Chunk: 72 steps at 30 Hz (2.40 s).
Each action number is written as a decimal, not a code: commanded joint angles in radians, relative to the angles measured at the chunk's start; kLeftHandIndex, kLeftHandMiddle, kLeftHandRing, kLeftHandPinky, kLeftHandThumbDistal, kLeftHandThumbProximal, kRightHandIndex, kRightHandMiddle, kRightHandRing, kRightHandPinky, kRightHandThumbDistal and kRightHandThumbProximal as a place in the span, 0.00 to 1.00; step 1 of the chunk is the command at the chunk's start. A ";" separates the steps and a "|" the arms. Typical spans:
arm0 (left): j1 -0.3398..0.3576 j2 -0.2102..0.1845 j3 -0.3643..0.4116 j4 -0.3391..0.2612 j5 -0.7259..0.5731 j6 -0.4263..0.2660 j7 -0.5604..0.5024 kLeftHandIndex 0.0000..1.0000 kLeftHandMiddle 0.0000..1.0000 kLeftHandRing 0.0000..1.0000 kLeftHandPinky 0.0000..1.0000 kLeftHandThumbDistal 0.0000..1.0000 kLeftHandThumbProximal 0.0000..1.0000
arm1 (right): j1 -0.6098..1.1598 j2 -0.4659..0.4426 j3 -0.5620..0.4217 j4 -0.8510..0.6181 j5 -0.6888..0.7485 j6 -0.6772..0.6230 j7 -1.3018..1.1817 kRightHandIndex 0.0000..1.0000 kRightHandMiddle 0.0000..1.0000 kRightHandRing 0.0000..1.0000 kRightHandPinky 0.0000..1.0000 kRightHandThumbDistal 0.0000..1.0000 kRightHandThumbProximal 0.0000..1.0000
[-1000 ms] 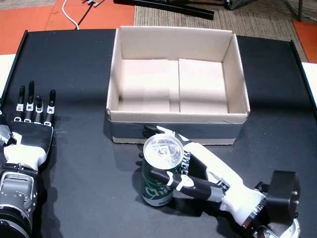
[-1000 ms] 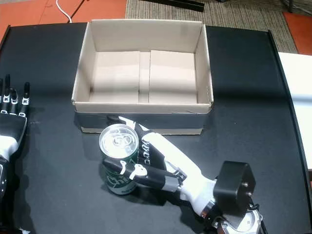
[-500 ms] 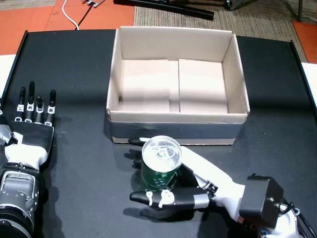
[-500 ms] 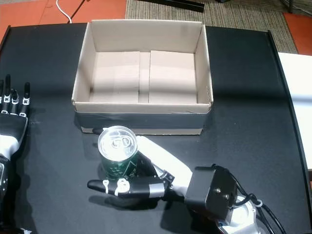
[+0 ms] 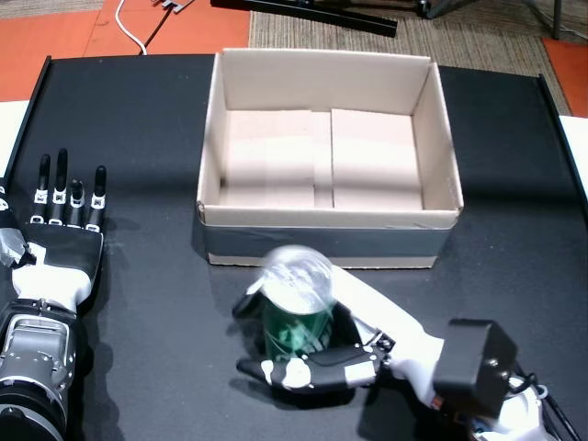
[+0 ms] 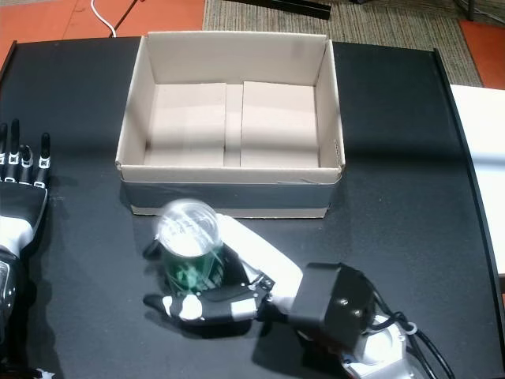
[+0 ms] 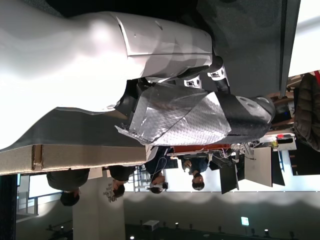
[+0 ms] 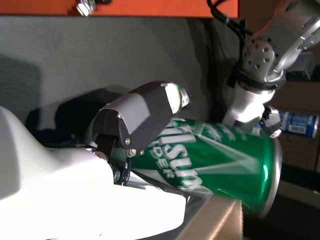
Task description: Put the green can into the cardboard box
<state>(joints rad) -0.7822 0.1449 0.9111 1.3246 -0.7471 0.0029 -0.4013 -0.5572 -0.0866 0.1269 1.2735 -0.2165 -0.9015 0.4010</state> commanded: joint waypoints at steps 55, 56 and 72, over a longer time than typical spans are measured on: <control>0.011 -0.009 0.009 0.025 0.004 0.011 0.027 0.53 0.27 0.58 0.87 0.64 0.88 | -0.523 -0.272 -0.076 -0.697 -0.936 -0.175 -1.402 0.00 0.00 0.00 0.17 0.32 0.08; 0.012 -0.010 0.009 0.025 0.004 0.010 0.024 0.52 0.26 0.57 0.87 0.62 0.90 | -0.572 -0.290 -0.059 -0.645 -0.935 -0.153 -1.432 0.00 0.00 0.00 0.19 0.33 0.09; -0.002 -0.023 0.018 0.025 -0.003 0.007 0.081 0.47 0.21 0.46 0.76 0.66 0.83 | -1.049 -0.292 0.231 0.040 -0.814 0.235 -1.142 0.00 0.00 0.03 0.30 0.18 0.13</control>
<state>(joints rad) -0.8140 0.1372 0.9276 1.3286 -0.7520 0.0093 -0.3570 -1.5708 -0.3873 0.3543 1.3004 -1.0718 -0.6967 -0.7912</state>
